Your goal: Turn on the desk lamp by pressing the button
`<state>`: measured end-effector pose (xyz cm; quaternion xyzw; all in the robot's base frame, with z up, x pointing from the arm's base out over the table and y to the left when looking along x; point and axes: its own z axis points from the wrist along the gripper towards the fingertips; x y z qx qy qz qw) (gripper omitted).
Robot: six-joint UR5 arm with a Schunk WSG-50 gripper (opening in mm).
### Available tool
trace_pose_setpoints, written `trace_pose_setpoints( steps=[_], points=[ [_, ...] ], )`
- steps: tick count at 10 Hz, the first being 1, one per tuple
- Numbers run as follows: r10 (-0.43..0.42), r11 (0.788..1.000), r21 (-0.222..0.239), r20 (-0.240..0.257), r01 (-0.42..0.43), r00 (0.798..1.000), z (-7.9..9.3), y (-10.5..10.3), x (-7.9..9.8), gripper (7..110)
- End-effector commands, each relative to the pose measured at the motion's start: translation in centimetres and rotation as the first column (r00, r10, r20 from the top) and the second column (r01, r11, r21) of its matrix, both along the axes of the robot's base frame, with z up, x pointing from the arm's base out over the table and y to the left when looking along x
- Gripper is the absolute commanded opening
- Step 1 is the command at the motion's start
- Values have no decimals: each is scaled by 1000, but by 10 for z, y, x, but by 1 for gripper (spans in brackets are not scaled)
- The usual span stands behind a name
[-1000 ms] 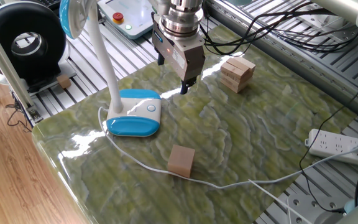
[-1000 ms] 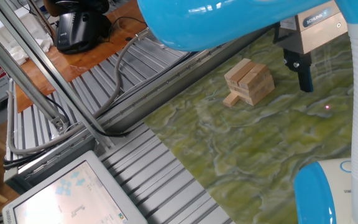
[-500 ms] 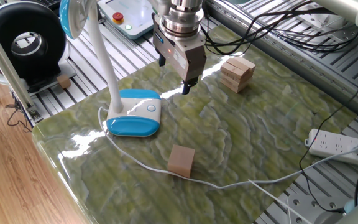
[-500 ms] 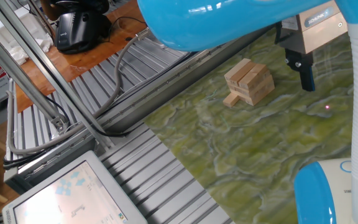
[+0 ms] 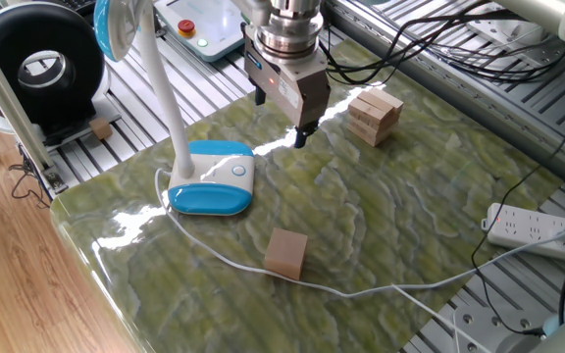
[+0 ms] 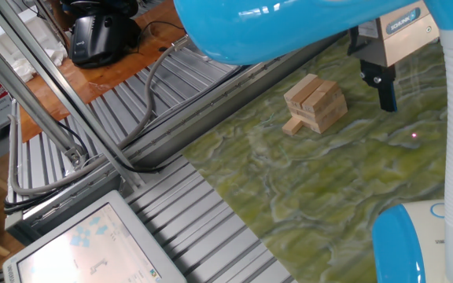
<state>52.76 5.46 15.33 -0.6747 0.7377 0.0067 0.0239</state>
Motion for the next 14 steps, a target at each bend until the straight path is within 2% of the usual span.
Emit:
trace_pose_setpoints(
  steps=[1,6,7,9,10,12,13,14],
  points=[
    [17,1000,9,-16,-16,1000,1,1,-4,110],
    [24,1000,7,-2,-24,1000,1,1,-1,110],
    [20,1000,3,14,-20,1000,1,0,3,110],
    [-27,999,-34,74,30,997,2,-10,19,110],
    [-33,998,-44,88,37,996,3,-13,22,88],
    [0,999,-40,88,3,996,3,-11,22,88],
    [60,998,-2,69,-60,996,2,0,17,88],
    [67,998,-9,64,-66,996,2,-1,16,88]
  ],
)
